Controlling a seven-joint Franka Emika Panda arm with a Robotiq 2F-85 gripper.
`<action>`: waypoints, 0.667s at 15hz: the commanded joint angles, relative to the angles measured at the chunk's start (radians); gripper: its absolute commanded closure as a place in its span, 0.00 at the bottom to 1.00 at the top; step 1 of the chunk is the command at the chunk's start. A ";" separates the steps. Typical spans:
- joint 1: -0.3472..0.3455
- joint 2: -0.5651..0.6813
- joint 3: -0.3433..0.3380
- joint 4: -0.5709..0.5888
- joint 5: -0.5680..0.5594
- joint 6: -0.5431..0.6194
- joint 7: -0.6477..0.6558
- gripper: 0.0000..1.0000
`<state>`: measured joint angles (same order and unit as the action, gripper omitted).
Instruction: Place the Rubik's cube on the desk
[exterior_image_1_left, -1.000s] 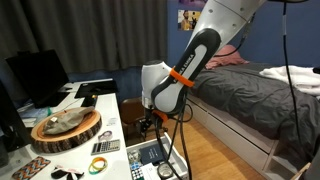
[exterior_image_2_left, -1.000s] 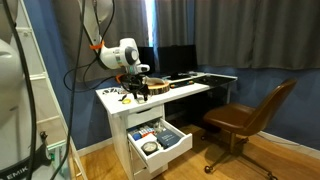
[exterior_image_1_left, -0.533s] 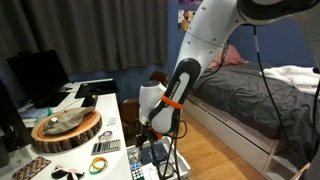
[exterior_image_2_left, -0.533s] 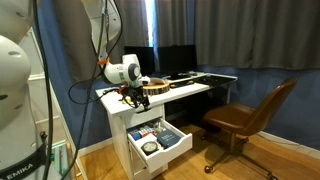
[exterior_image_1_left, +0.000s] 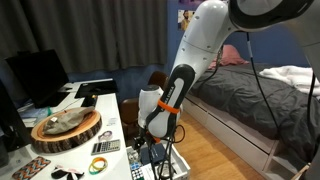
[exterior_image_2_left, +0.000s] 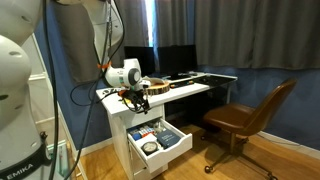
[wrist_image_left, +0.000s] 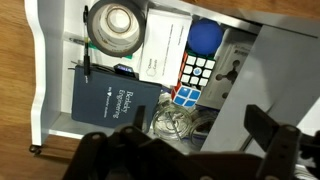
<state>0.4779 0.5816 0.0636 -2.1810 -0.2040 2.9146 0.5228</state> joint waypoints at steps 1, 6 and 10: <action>-0.015 0.048 0.019 0.026 0.079 0.023 -0.092 0.00; -0.112 0.167 0.118 0.057 0.185 0.116 -0.232 0.00; -0.170 0.276 0.175 0.108 0.232 0.180 -0.294 0.00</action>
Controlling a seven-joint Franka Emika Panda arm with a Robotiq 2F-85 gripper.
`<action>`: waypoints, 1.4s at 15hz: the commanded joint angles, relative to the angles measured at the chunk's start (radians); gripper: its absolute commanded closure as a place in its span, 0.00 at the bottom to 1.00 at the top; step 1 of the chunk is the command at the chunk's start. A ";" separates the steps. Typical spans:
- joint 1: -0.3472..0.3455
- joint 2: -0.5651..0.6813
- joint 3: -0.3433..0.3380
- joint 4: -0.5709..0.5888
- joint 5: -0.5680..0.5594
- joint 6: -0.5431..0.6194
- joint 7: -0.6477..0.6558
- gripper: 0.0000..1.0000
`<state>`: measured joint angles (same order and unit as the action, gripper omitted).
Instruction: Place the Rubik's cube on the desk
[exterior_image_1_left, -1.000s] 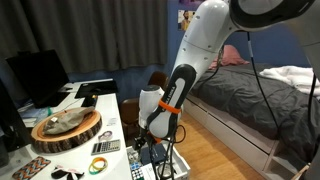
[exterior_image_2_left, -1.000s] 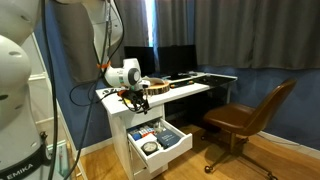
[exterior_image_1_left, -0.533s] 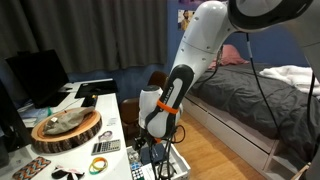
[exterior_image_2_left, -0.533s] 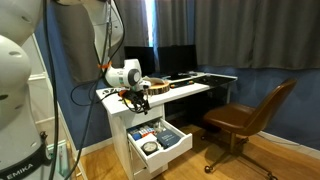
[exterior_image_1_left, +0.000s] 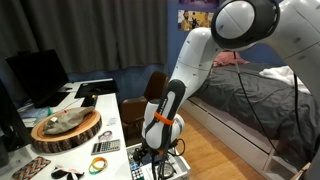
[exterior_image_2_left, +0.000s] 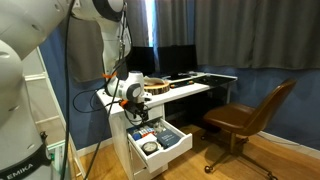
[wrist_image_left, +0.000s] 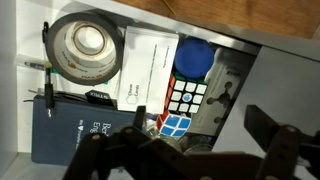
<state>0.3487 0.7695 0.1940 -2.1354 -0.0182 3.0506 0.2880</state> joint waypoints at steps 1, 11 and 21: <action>-0.041 0.116 0.044 0.083 0.049 0.057 -0.066 0.00; -0.029 0.315 0.051 0.292 0.061 0.073 -0.083 0.14; 0.063 0.416 -0.012 0.425 0.079 0.017 -0.046 0.20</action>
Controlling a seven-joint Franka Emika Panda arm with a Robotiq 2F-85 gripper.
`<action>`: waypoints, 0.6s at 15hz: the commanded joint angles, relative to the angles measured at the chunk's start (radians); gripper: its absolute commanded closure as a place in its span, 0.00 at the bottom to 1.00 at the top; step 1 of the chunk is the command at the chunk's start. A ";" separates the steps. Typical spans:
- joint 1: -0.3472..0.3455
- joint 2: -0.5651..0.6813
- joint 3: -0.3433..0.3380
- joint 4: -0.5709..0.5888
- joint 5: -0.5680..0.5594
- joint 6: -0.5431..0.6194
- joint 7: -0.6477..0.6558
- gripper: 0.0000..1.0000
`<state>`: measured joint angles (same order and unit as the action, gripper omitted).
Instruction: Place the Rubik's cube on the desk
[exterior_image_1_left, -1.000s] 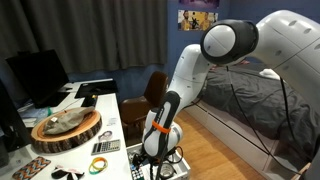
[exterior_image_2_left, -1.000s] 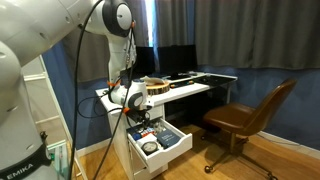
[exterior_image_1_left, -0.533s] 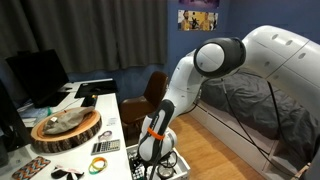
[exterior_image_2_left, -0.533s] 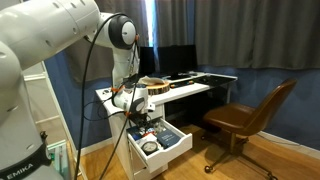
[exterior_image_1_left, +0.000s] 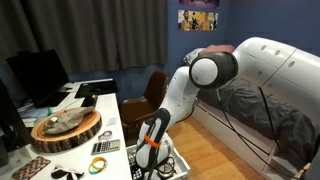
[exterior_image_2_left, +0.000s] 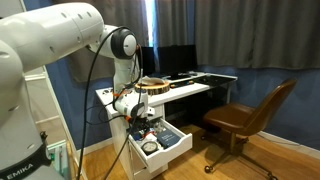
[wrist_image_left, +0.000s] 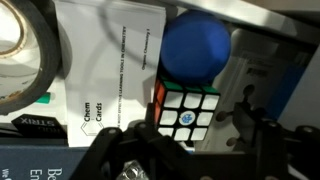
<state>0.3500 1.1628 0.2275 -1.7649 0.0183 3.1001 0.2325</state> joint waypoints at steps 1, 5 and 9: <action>0.077 0.025 -0.060 0.061 0.045 -0.038 0.015 0.19; 0.117 0.037 -0.091 0.086 0.053 -0.045 0.022 0.27; 0.159 0.047 -0.128 0.114 0.050 -0.084 0.035 0.41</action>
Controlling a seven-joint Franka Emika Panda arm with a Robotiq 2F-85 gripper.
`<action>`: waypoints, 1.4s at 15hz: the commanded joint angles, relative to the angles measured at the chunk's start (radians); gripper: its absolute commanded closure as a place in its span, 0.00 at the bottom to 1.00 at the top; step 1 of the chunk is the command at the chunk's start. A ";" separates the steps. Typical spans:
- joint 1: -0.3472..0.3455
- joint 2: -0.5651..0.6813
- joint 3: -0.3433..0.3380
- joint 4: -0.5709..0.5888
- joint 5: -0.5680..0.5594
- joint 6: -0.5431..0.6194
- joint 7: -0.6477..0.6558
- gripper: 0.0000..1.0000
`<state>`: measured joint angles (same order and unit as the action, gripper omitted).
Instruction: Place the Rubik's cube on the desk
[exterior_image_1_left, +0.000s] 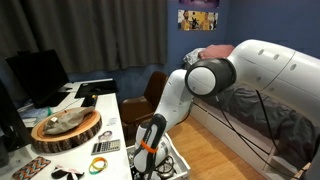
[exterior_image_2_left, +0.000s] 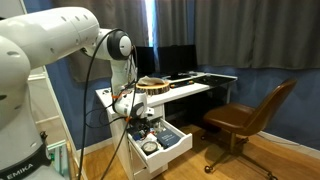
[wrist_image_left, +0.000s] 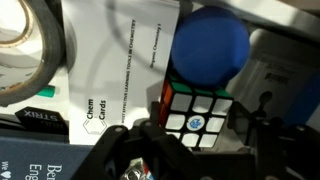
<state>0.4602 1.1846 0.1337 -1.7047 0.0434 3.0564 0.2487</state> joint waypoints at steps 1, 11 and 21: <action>0.061 0.025 -0.047 0.058 0.024 -0.051 0.025 0.57; -0.031 -0.100 0.028 -0.103 0.035 0.019 0.007 0.62; -0.301 -0.262 0.227 -0.402 0.039 0.245 -0.042 0.62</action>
<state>0.2316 1.0075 0.3075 -1.9740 0.0552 3.2398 0.2327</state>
